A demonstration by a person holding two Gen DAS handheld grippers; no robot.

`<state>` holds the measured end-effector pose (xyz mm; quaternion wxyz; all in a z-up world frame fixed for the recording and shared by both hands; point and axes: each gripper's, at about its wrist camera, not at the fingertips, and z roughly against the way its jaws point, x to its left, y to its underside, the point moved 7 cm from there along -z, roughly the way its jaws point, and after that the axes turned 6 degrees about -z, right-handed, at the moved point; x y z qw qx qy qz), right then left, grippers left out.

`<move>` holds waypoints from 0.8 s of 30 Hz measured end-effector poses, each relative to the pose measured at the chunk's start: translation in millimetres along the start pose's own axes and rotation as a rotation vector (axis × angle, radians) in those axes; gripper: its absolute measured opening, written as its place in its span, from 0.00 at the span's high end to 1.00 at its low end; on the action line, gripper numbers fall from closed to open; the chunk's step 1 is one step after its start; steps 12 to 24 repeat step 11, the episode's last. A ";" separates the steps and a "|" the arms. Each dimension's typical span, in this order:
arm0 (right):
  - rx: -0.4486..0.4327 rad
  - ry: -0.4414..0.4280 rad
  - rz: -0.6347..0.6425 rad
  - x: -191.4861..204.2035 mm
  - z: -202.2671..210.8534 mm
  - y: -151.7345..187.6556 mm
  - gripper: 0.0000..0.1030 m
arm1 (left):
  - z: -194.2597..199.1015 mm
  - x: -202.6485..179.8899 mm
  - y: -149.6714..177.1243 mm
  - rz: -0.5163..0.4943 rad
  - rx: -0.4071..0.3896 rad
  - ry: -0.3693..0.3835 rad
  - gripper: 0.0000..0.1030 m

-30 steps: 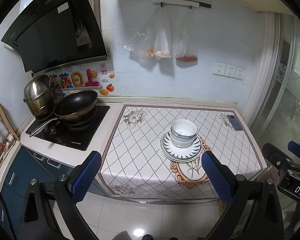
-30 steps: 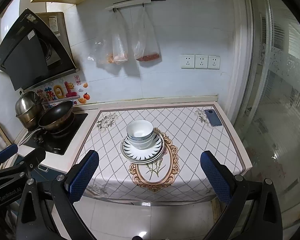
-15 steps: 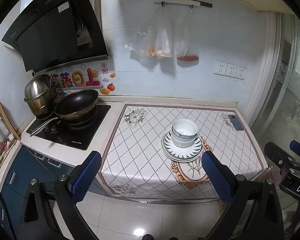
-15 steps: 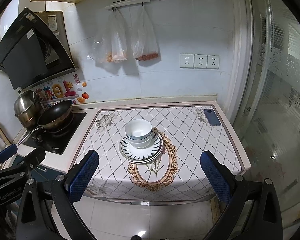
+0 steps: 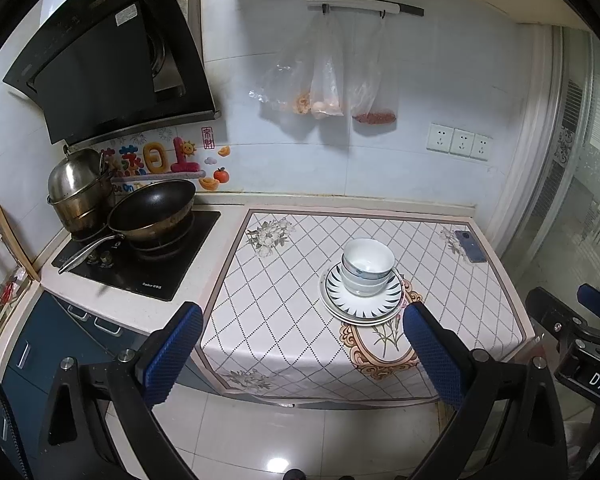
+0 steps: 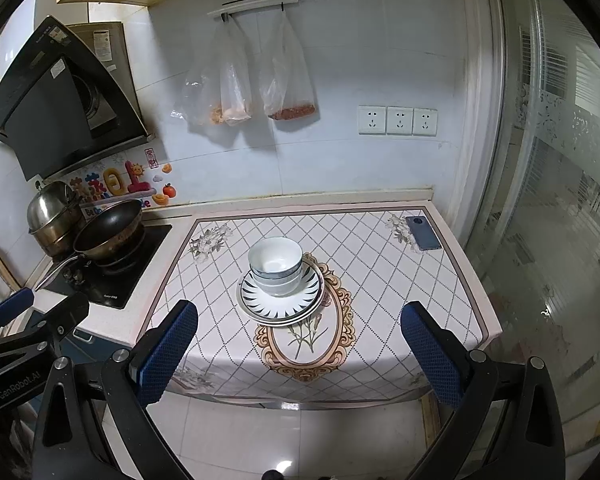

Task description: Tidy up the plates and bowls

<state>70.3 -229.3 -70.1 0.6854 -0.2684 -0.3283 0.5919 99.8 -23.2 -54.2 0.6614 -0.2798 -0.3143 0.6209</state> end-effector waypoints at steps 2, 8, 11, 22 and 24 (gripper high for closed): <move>-0.002 0.000 0.000 0.1 0.0 -0.3 0.00 | -0.2 0.8 -0.4 0.001 -0.002 -0.002 0.00; 0.001 0.000 0.001 0.2 -0.8 0.2 0.00 | -1.0 -0.3 -1.1 -0.004 -0.003 -0.011 0.00; 0.002 -0.002 0.003 0.5 -1.1 0.2 0.00 | -0.4 -1.5 -1.2 -0.007 -0.007 -0.014 0.00; 0.002 -0.002 0.003 0.5 -1.1 0.2 0.00 | -0.4 -1.5 -1.2 -0.007 -0.007 -0.014 0.00; 0.002 -0.002 0.003 0.5 -1.1 0.2 0.00 | -0.4 -1.5 -1.2 -0.007 -0.007 -0.014 0.00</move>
